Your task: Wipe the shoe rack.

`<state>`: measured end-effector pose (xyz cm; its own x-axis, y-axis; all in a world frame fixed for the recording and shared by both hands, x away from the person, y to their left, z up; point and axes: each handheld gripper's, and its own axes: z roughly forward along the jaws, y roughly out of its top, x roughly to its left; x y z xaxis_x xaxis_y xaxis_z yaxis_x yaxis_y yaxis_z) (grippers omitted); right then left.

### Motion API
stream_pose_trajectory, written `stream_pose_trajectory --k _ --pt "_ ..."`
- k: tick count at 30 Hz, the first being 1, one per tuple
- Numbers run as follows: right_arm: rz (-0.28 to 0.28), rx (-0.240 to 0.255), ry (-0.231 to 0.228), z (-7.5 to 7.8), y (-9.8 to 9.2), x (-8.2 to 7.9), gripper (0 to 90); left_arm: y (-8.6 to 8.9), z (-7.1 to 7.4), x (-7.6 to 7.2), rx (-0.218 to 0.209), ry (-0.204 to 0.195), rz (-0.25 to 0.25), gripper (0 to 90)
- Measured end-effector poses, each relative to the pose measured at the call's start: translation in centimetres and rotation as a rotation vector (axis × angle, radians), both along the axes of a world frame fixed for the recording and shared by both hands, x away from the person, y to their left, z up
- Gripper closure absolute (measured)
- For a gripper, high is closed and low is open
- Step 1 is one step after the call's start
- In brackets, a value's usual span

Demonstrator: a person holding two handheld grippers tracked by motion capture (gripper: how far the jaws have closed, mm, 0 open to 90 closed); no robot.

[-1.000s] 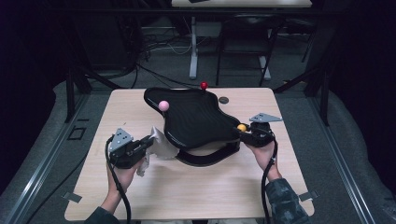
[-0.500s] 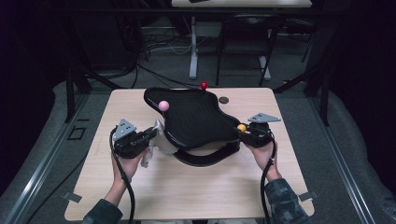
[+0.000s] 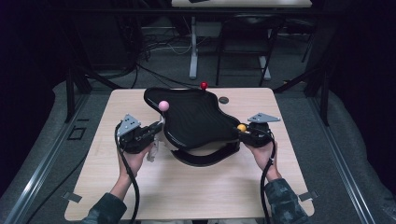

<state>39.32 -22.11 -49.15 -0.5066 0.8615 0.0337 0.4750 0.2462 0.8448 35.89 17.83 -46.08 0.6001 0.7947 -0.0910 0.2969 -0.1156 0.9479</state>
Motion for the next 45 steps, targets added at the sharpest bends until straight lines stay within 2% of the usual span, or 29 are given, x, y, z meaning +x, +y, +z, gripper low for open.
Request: stream_pose_trajectory --k 19,26,30,32,34,38,42,45 --pt "-0.003 -0.012 -0.002 0.0 0.1 0.0 59.8 -0.5 -1.4 0.6 0.030 0.030 0.000 83.3" --pt "-0.004 -0.012 -0.002 0.0 0.1 0.0 59.8 -0.6 -2.7 0.8 0.054 0.080 0.008 83.2" --pt "0.000 -0.011 -0.001 0.0 0.0 0.0 59.8 -0.8 -3.3 0.9 0.043 0.086 0.012 83.2" --pt "-0.001 -0.011 0.000 0.0 0.0 0.0 59.8 -0.8 -3.3 0.9 0.054 0.089 0.023 83.1" --pt "-0.002 -0.011 -0.001 0.0 0.0 0.0 59.8 -0.9 -3.6 0.8 0.031 0.092 0.041 83.2" --pt "-0.002 -0.011 -0.001 0.0 0.0 0.0 59.8 -0.9 -4.0 0.7 0.047 0.097 0.051 83.2" --pt "-0.001 -0.011 0.000 0.1 0.0 0.0 59.8 -1.2 -5.2 1.2 0.078 0.142 0.056 83.0" --pt "0.000 -0.009 0.001 0.0 0.0 0.0 59.8 -1.1 -5.7 1.2 0.080 0.151 0.064 83.1"
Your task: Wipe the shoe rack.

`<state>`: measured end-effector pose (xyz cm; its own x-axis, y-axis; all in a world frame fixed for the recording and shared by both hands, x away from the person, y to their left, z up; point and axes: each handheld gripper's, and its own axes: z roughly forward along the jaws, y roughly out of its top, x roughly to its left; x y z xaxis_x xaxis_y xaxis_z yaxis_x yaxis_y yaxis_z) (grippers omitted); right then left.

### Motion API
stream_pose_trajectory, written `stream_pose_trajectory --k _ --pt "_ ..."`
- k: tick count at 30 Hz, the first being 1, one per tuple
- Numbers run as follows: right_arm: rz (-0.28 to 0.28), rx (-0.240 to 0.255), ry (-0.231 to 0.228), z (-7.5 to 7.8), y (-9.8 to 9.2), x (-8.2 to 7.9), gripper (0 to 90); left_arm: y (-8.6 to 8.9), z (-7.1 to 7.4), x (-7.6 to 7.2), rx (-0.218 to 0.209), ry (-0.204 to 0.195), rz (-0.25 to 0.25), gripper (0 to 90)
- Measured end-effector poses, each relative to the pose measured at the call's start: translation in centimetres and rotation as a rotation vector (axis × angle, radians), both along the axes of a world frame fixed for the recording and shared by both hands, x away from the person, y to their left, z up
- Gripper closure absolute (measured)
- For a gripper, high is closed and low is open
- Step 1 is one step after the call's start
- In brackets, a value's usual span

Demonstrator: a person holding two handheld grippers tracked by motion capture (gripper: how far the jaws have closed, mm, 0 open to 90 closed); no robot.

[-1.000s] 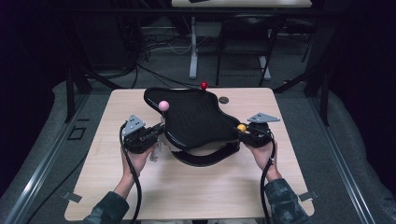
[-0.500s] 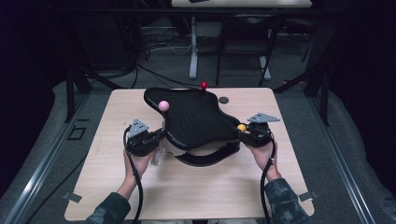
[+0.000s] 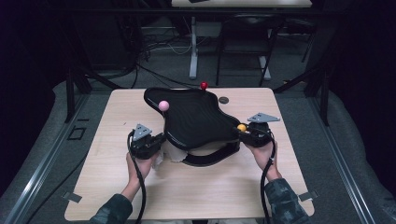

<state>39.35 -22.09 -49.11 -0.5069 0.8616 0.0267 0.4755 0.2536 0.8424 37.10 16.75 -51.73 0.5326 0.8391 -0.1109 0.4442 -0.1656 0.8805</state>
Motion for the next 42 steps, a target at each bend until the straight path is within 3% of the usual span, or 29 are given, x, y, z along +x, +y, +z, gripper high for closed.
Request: stream_pose_trajectory --k 2,6,10,15,18,22,32,36,42 --pt "0.000 -0.003 -0.001 0.0 0.0 0.0 59.8 0.0 -0.4 0.1 0.002 0.006 0.007 83.1" --pt "0.000 -0.002 -0.001 0.0 0.0 0.0 59.8 -0.4 -2.0 0.2 0.000 0.062 0.016 83.0" --pt "0.000 -0.003 -0.001 0.0 0.0 0.0 59.8 -0.2 -2.6 0.3 -0.003 0.083 0.031 83.1" --pt "-0.001 -0.002 -0.002 0.0 0.0 0.0 59.8 -0.9 -4.2 0.4 0.039 0.115 0.028 82.9" --pt "-0.004 -0.003 -0.003 0.0 0.0 0.0 59.8 -1.0 -5.1 0.7 0.065 0.153 0.019 82.8" --pt "-0.001 -0.002 -0.001 0.0 0.0 0.0 59.8 -1.1 -6.4 0.9 0.060 0.194 0.011 82.8" --pt "-0.003 -0.004 -0.002 0.0 0.0 0.0 59.8 -1.1 -6.0 0.9 0.053 0.195 -0.001 83.1" --pt "0.000 -0.005 -0.002 0.0 0.0 0.0 59.9 -1.0 -4.7 1.1 0.035 0.184 -0.014 83.3" --pt "-0.003 -0.008 -0.002 0.0 0.0 0.0 59.9 -0.5 -2.5 0.9 0.015 0.124 -0.011 83.3"
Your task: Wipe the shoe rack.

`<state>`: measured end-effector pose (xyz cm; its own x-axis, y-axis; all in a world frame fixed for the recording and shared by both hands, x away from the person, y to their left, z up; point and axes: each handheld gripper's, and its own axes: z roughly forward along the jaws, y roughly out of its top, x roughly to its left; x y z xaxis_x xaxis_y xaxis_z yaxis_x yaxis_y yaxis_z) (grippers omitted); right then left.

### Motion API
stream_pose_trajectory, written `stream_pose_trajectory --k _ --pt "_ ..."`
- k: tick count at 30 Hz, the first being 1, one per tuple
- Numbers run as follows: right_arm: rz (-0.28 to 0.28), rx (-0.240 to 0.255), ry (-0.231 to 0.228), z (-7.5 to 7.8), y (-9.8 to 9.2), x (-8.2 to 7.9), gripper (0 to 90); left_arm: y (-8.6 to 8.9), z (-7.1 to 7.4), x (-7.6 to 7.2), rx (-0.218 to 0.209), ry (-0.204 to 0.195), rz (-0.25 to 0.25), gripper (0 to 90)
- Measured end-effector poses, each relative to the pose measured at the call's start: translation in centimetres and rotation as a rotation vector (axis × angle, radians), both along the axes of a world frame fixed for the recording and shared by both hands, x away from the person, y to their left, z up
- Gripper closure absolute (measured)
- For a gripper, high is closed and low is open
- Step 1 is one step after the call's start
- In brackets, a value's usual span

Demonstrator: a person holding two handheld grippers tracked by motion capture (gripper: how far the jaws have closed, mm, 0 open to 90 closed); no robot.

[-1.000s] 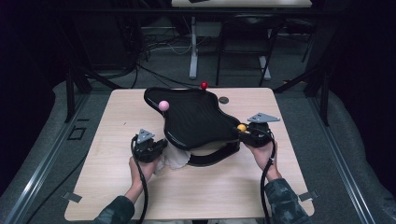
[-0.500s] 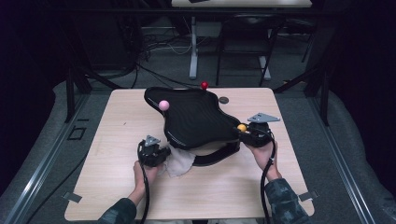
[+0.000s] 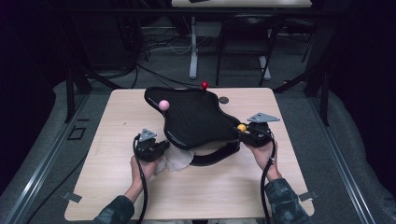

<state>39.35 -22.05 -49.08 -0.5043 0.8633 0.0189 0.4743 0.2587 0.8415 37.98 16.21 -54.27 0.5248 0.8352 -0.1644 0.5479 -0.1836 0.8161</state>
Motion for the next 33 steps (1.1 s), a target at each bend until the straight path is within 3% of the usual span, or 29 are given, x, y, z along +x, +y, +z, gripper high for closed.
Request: stream_pose_trajectory --k 7,17,27,33 --pt "0.000 -0.001 0.000 0.0 0.0 0.0 59.9 0.9 3.2 -0.5 -0.045 -0.110 -0.002 83.3" --pt "0.002 -0.001 -0.001 0.0 0.0 0.0 59.9 1.5 6.9 -0.8 -0.082 -0.222 -0.028 83.3" --pt "0.002 -0.002 -0.002 0.0 0.0 0.1 59.9 1.9 8.8 -0.7 -0.112 -0.277 -0.040 83.2" --pt "0.005 -0.004 -0.003 0.0 0.0 0.1 59.9 2.1 9.1 -0.8 -0.126 -0.282 -0.036 83.1"
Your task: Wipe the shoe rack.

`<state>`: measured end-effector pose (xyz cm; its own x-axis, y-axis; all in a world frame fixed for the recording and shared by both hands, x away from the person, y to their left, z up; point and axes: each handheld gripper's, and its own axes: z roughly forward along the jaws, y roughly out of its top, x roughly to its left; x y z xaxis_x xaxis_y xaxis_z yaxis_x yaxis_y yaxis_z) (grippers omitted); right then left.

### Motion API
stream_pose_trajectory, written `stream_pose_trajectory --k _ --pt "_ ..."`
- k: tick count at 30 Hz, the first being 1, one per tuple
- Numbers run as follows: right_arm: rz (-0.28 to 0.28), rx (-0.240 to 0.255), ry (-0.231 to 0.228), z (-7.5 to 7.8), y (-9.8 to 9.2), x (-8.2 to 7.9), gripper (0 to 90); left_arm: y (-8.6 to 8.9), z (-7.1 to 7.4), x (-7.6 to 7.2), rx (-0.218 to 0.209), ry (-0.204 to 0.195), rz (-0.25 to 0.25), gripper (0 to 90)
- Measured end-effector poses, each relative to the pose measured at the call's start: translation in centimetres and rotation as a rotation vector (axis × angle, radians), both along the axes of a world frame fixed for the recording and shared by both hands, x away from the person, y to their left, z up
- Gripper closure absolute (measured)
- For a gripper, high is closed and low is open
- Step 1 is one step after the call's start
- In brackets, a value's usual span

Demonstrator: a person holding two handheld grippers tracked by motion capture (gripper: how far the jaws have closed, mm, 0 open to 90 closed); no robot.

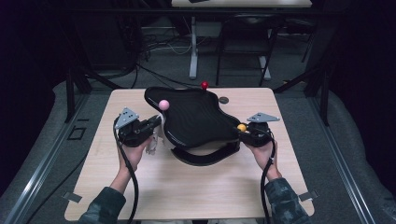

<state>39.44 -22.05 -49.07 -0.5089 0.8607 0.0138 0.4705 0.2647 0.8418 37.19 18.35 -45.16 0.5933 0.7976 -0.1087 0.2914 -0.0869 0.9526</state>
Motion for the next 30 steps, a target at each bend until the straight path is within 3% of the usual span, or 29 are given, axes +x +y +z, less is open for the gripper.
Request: stream_pose_trajectory --k 20,30 --pt "0.034 0.003 0.003 0.0 -0.3 0.5 59.9 1.9 -2.8 -1.9 0.091 0.076 0.007 82.9" --pt "0.060 0.001 0.004 0.0 -0.5 0.9 60.0 3.2 -3.2 -2.9 0.099 0.092 0.028 82.9"
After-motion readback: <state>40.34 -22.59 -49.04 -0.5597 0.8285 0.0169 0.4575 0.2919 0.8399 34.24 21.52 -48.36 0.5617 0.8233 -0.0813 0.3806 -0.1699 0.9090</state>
